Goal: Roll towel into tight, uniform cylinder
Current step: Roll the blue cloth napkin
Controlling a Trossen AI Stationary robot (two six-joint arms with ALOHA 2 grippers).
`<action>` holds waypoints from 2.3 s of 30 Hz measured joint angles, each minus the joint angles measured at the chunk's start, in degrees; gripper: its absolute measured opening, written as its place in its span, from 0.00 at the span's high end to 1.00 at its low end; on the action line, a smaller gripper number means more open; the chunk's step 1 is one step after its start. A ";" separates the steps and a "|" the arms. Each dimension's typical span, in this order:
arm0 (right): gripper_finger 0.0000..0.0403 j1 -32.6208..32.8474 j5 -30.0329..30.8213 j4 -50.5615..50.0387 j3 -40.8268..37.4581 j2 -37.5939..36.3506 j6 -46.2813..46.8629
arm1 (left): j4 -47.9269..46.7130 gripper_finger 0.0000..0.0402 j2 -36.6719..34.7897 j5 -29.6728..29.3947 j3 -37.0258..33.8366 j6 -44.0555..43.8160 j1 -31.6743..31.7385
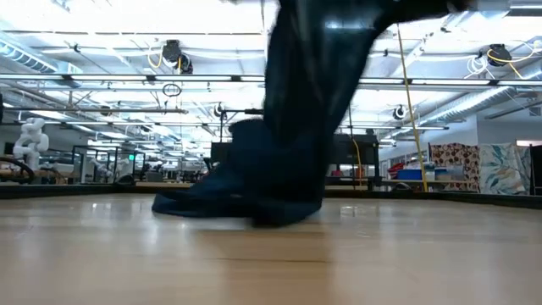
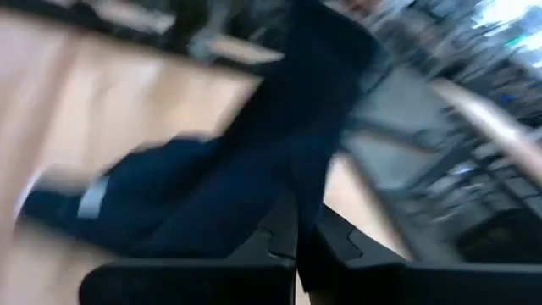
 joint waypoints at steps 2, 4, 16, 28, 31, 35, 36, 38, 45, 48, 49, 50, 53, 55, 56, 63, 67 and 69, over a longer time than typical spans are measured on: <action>1.00 -0.64 1.37 7.49 0.00 -0.22 -7.41 | 0.02 0.98 -4.18 0.02 0.00 0.75 -2.48; 1.00 -1.03 1.33 15.55 0.00 -0.49 -14.81 | -0.01 0.98 -7.84 0.04 0.02 1.22 -4.93; 1.00 -0.55 -1.39 29.21 0.02 -0.76 -24.94 | -9.83 0.98 -9.58 -4.95 0.06 -4.85 -5.28; 1.00 -0.55 1.45 14.87 0.02 -0.76 -13.66 | -15.67 0.91 5.11 1.22 0.02 -21.38 -0.99; 1.00 -0.58 1.38 10.67 0.02 -0.76 -10.27 | -19.95 0.80 7.69 1.27 0.02 -27.41 -1.07; 1.00 -0.64 1.36 8.07 0.02 -0.76 -8.55 | -25.91 0.65 9.99 1.07 -0.09 -34.08 -1.68; 1.00 -0.65 1.37 7.93 0.02 -0.76 -8.31 | -26.71 0.62 10.24 1.08 -0.48 -35.49 -2.12; 1.00 -0.64 1.36 7.79 0.02 -0.76 -8.24 | -27.03 0.58 10.41 1.28 -2.03 -37.67 -3.25; 1.00 -0.66 1.12 7.76 0.02 -0.76 -8.24 | -23.77 0.56 10.46 0.82 -9.58 -44.35 -8.66; 1.00 -0.66 1.12 7.74 0.01 -0.76 -8.24 | -21.55 0.56 10.48 -2.15 -12.57 -48.60 -10.71; 1.00 -0.66 1.12 7.74 0.02 -0.76 -8.24 | -20.99 0.56 10.46 -3.61 -13.33 -49.40 -11.22; 1.00 -0.66 1.12 7.74 0.02 -0.76 -8.24 | -20.07 0.56 10.46 -4.60 -14.16 -49.69 -11.58; 1.00 -0.66 1.04 7.74 0.02 -0.76 -8.24 | -16.16 0.55 10.46 -5.01 -16.61 -49.32 -11.84; 1.00 -0.68 0.01 7.74 0.02 -0.76 -8.24 | -14.32 0.54 10.46 -5.01 -17.83 -49.28 -11.45; 1.00 -0.68 -0.45 7.76 0.01 -0.76 -8.24 | -12.79 0.53 10.46 -5.05 -18.50 -49.01 -11.16; 1.00 -0.68 -0.43 7.76 0.01 -0.76 -8.03 | -0.74 0.41 11.53 -5.20 -23.60 -47.25 -9.37; 1.00 -0.68 -0.43 7.57 0.02 -0.76 -8.03 | 2.24 0.38 13.83 -5.20 -24.44 -46.02 -9.36; 1.00 -0.68 -0.40 7.59 0.02 -0.76 -8.03 | 4.70 0.38 14.99 -5.17 -24.52 -44.06 -9.47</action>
